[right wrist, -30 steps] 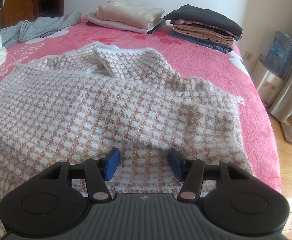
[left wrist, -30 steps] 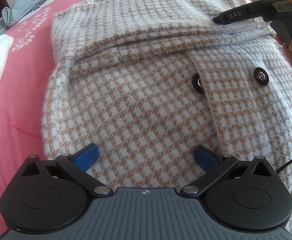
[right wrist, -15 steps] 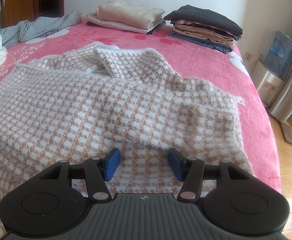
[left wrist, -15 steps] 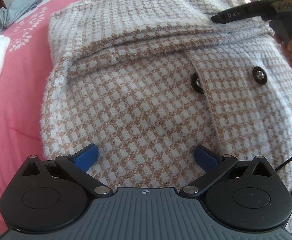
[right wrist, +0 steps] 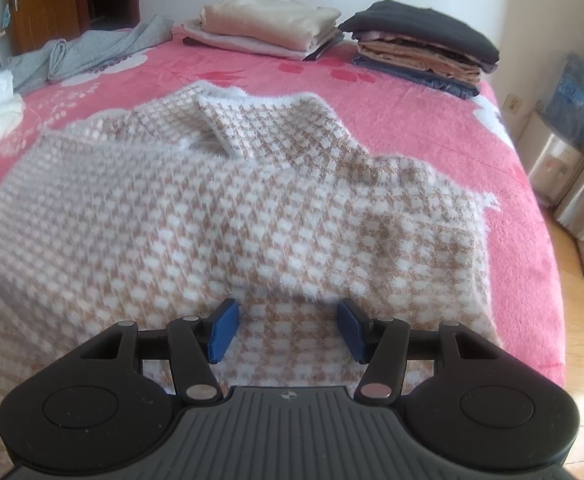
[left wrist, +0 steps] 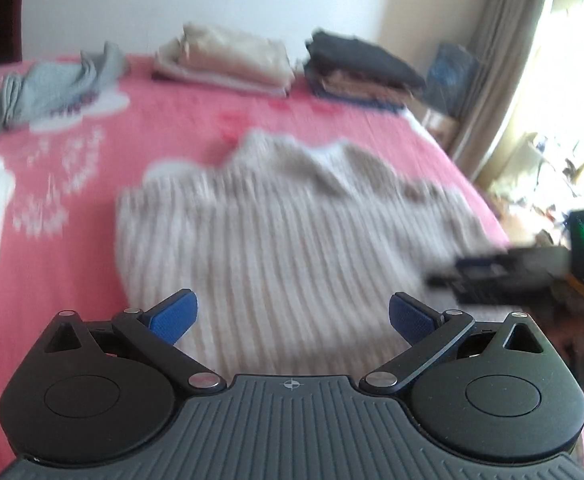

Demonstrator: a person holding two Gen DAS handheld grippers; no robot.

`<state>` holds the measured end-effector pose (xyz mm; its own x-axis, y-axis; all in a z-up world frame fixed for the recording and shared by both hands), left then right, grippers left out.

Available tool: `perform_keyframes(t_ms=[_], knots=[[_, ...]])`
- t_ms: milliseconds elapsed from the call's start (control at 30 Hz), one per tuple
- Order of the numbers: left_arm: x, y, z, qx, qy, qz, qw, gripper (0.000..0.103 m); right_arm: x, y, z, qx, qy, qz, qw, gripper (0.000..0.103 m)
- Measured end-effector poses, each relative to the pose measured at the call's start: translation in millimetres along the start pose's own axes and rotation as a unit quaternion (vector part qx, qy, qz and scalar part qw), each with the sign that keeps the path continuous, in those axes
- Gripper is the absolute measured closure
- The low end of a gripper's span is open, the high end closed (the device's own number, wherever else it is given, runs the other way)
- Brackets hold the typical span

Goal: Fold clothes

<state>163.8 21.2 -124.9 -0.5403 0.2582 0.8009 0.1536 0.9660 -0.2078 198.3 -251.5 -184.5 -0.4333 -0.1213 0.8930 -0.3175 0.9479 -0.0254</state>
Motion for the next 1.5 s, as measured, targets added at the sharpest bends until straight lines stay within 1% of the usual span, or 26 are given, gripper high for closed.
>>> perform_keyframes(t_ms=[33,67,133,233,300,333,400,467,500,567,633,667,700,733,800,867,933,967,1000,1033,1100,1200,1300,1400,1467,1500], knots=[[-5,6,-12,0.000,-0.012,-0.008,0.9999,0.000,3,-2,-5,-0.003,-0.004,-0.010,1.000,0.044],[-11,11,-26,-0.003,-0.024,-0.012,0.9996,0.000,9,-4,-14,-0.005,-0.019,-0.019,1.000,0.043],[-28,19,-51,0.003,-0.034,-0.019,0.9992,0.000,14,-11,-35,-0.006,-0.041,-0.032,0.999,0.042],[-60,32,-88,0.033,-0.036,-0.029,0.9984,0.002,15,-21,-71,-0.008,-0.065,-0.048,0.997,0.042],[-83,40,-110,0.053,-0.027,-0.026,0.9979,0.003,5,-28,-98,-0.017,-0.067,-0.072,0.995,0.042],[-97,42,-121,0.062,-0.017,-0.022,0.9977,0.007,0,-32,-112,-0.024,-0.066,-0.084,0.994,0.042],[-122,42,-138,0.078,0.002,-0.014,0.9969,0.009,-19,-41,-136,-0.055,-0.048,-0.111,0.991,0.042],[-140,46,-148,0.093,0.013,-0.006,0.9956,0.017,-38,-50,-156,-0.099,-0.031,-0.140,0.985,0.042],[-147,47,-151,0.095,0.019,-0.003,0.9953,0.022,-47,-54,-165,-0.123,-0.022,-0.154,0.980,0.042],[-160,48,-154,0.097,0.029,-0.003,0.9949,0.024,-62,-60,-177,-0.157,-0.010,-0.176,0.972,0.042],[-168,52,-152,0.099,0.037,-0.010,0.9943,0.034,-77,-65,-187,-0.184,-0.001,-0.193,0.964,0.042],[-170,55,-151,0.104,0.042,-0.009,0.9937,0.037,-84,-67,-188,-0.193,0.006,-0.194,0.962,0.042],[-173,57,-151,0.111,0.046,-0.005,0.9927,0.043,-91,-69,-190,-0.202,0.013,-0.196,0.960,0.042],[-177,59,-151,0.119,0.049,0.000,0.9916,0.046,-97,-70,-192,-0.211,0.019,-0.199,0.957,0.042],[-180,62,-149,0.134,0.052,0.007,0.9896,0.050,-105,-73,-190,-0.228,0.027,-0.218,0.948,0.042],[-182,62,-148,0.140,0.054,0.015,0.9886,0.059,-112,-75,-189,-0.245,0.036,-0.237,0.939,0.042],[-184,58,-147,0.138,0.053,0.025,0.9886,0.078,-119,-77,-187,-0.260,0.043,-0.255,0.930,0.043],[-184,56,-148,0.135,0.050,0.025,0.9893,0.083,-119,-76,-187,-0.258,0.041,-0.258,0.930,0.047],[-184,53,-148,0.131,0.046,0.024,0.9900,0.086,-119,-75,-187,-0.254,0.041,-0.258,0.931,0.057],[-183,51,-147,0.131,0.040,0.023,0.9902,0.090,-119,-75,-187,-0.250,0.044,-0.249,0.935,0.061],[-180,49,-147,0.136,0.028,0.023,0.9900,0.093,-120,-74,-187,-0.243,0.050,-0.233,0.940,0.078],[-169,47,-147,0.139,0.006,0.030,0.9899,0.096,-112,-73,-188,-0.238,0.038,-0.236,0.941,0.088],[-149,41,-149,0.129,-0.020,0.043,0.9905,0.097,-97,-72,-186,-0.231,0.017,-0.248,0.941,0.090],[-117,30,-148,0.095,-0.045,0.058,0.9928,0.097,-72,-69,-180,-0.218,-0.011,-0.272,0.937,0.090],[-91,24,-142,0.065,-0.059,0.074,0.9934,0.097,-49,-65,-174,-0.193,-0.033,-0.279,0.940,0.090],[-78,20,-138,0.048,-0.064,0.081,0.9934,0.097,-36,-62,-170,-0.171,-0.044,-0.272,0.946,0.090]])
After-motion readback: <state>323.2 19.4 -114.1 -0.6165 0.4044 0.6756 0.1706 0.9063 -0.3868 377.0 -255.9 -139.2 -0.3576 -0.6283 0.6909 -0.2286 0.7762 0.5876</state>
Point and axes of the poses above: each gripper's, at about its wrist camera, not at the fingertips, and x roughly against the way its jaws point, y to its left, z to its underside, the point moved 8 cm from there along -x, roughly the way its jaws point, and after that the axes turned 12 degrees about y, right-handed, at the moved point
